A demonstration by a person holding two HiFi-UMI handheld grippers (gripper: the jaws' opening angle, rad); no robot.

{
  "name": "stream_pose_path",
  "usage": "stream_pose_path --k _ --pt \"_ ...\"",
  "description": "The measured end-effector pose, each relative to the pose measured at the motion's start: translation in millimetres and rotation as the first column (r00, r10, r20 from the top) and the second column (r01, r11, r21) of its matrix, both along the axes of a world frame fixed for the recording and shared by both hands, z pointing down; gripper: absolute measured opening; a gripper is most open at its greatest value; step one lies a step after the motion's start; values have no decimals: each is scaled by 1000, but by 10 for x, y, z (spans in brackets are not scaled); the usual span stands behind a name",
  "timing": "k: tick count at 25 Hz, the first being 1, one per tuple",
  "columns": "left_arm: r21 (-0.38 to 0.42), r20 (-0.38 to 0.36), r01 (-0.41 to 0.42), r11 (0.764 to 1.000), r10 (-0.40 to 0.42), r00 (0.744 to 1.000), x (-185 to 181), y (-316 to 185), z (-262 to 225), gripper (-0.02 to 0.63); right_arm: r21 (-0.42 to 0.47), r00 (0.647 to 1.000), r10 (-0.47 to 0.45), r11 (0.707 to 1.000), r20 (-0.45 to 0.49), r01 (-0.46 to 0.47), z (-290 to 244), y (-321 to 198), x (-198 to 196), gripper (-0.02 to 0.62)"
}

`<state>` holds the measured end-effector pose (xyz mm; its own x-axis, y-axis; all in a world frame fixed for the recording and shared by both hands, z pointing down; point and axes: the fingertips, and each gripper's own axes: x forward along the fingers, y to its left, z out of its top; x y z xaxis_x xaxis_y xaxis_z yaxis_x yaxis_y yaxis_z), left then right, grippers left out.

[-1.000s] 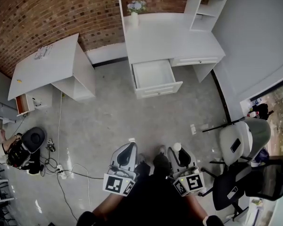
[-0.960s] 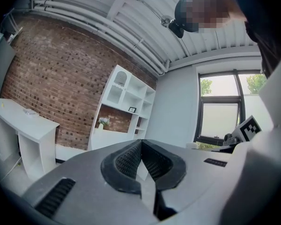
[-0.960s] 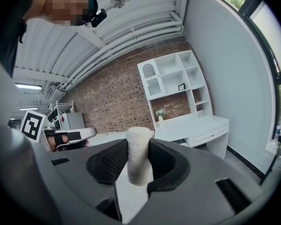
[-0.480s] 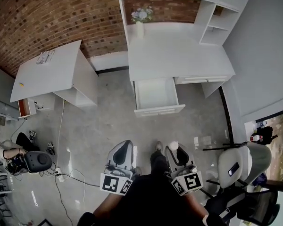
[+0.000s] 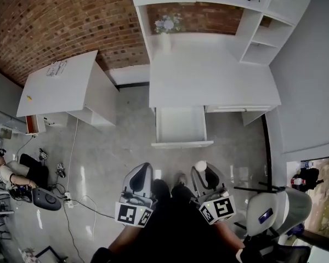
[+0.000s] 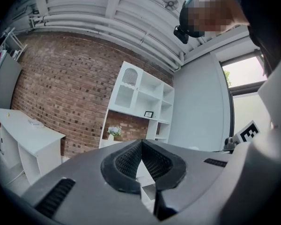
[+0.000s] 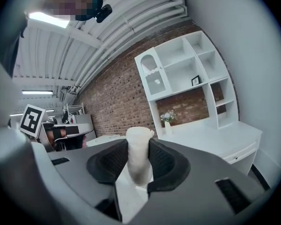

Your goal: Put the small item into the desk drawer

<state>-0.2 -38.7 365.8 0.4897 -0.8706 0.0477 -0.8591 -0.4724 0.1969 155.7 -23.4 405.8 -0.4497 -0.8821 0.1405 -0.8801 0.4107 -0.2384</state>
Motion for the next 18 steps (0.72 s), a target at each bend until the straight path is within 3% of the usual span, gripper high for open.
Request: stream_pose_path --k 7,18 --pt "-11 3 22 1000 -22 1000 118 -426 123 23 -33 998 -52 998 -22 51 222 -564 8 147" --pt "-35 10 15 999 -15 1000 88 -1268 317 23 -111 996 -62 992 -61 55 575 -1498 -93 147"
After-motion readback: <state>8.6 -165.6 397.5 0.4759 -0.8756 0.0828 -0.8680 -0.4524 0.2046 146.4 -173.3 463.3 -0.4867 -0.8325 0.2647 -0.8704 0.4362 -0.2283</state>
